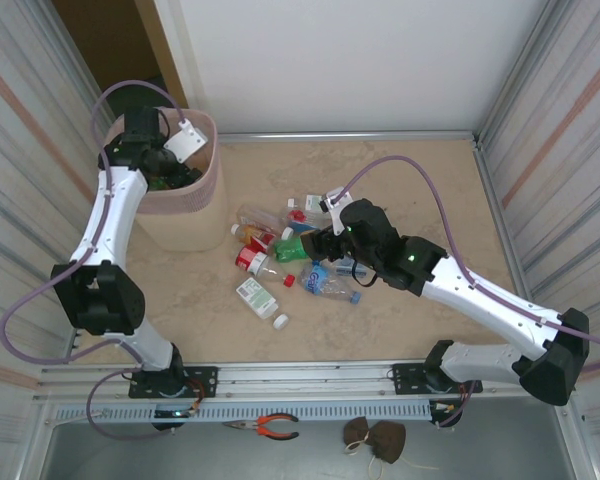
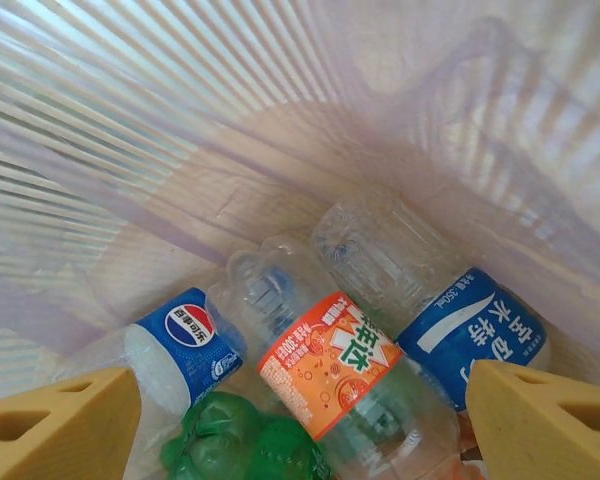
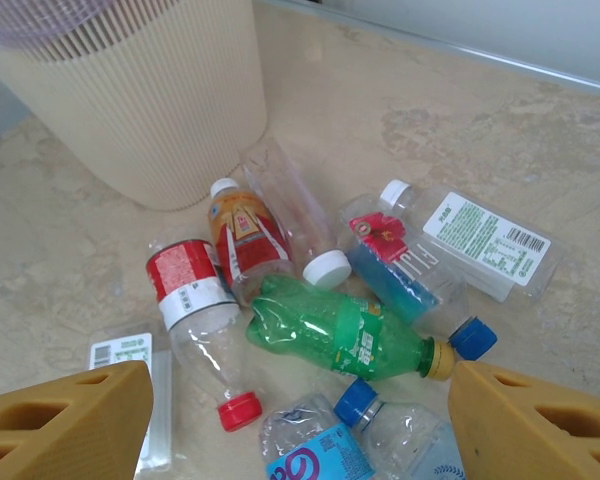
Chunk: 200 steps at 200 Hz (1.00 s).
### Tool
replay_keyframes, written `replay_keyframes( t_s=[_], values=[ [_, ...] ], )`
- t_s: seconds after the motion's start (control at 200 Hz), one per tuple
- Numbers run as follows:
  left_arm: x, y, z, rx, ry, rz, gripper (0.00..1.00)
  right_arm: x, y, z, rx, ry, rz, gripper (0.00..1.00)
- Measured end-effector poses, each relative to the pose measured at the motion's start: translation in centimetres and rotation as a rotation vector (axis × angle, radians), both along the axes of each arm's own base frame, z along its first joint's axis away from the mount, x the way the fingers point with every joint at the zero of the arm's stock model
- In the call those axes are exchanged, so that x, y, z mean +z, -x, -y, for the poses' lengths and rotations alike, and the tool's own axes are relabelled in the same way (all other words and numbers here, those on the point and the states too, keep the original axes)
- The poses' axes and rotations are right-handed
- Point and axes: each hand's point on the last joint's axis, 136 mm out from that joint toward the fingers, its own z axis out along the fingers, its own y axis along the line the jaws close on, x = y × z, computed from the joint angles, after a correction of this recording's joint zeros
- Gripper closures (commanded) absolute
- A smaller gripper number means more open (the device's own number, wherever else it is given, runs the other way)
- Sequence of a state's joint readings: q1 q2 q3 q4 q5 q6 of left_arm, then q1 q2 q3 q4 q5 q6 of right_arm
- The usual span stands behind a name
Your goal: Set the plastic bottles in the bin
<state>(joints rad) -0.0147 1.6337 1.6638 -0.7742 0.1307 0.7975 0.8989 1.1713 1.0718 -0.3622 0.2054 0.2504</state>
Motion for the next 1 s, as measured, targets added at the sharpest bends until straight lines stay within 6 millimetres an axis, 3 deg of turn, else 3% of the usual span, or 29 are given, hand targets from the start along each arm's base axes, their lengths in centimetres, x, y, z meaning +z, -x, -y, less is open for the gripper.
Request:
replay_keyframes(
  t_s=[0.286,0.807,1.002],
  values=[
    [2.7,0.9,1.0,-0.022,0.074,0.062,0.15,-0.1,0.1,0.1,0.000,0.005,-0.004,0.23],
    [14.1,5.3,4.1,-0.040,0.385,0.327,0.13,-0.7,0.2,0.8,-0.020,0.026,-0.026,0.23],
    [16.1,7.4,4.7,-0.018,0.522,0.372,0.12,-0.9,0.0,1.4,-0.039,0.027,-0.040,0.22]
  ],
)
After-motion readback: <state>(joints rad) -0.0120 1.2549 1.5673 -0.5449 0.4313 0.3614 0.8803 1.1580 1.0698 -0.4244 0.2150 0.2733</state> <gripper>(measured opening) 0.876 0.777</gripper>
